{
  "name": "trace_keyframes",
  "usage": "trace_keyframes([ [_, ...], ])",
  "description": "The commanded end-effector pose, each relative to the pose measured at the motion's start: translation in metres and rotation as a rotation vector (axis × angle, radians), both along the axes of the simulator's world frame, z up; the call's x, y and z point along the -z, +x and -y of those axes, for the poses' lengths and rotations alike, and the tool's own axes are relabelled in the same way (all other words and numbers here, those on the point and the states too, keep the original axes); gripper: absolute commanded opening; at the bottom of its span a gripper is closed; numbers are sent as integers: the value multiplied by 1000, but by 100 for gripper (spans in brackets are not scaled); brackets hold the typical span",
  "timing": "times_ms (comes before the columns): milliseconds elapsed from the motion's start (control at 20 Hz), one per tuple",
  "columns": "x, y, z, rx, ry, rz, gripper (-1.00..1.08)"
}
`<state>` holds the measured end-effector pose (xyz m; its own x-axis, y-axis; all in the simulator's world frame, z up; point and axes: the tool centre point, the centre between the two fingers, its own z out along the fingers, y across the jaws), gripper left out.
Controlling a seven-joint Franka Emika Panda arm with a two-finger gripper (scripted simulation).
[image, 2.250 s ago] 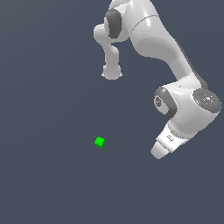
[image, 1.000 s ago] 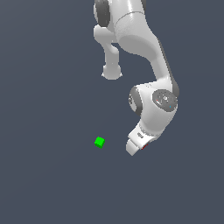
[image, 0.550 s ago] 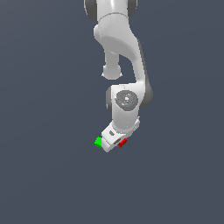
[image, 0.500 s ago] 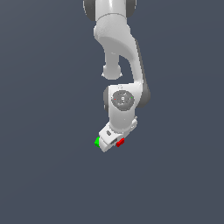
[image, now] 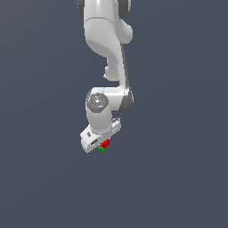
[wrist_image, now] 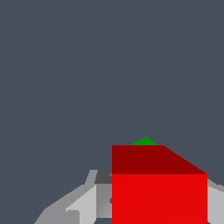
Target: Stack the red cube on top of the green cube.
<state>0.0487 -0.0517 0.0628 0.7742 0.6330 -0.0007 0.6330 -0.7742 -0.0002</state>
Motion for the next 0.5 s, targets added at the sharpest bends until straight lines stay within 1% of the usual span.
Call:
trace_keyframes([
  [0,2,-1,9,-3,0,1,-100],
  [150,3,-1,13,-3,0,1,-100],
  [200,3,-1,13,-3,0,1,100],
  [450,3,-1,13,-3,0,1,100],
])
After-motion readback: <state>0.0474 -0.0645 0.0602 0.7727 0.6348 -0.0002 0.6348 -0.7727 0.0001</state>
